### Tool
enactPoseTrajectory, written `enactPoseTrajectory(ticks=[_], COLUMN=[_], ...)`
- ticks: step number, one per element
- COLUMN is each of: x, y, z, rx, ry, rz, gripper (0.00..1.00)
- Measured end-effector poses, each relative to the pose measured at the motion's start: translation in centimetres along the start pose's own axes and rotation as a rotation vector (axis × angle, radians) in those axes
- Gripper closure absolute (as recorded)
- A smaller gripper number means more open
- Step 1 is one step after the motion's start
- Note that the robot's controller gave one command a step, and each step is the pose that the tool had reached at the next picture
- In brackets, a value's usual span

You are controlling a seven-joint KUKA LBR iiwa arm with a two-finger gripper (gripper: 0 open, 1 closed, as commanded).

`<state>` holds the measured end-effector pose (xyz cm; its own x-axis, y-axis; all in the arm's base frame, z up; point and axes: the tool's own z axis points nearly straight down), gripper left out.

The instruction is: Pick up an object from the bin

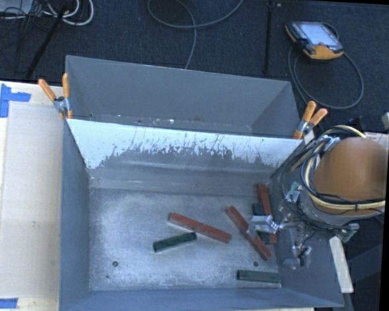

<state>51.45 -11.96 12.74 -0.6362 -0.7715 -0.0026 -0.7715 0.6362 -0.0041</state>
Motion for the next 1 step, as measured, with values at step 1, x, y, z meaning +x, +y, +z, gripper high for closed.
enactPoseTrajectory(ticks=[1], x=[-1.08], y=[-2.93], z=[4.3], rx=[-0.006], ry=[0.0], rz=[-0.136], gripper=[0.0])
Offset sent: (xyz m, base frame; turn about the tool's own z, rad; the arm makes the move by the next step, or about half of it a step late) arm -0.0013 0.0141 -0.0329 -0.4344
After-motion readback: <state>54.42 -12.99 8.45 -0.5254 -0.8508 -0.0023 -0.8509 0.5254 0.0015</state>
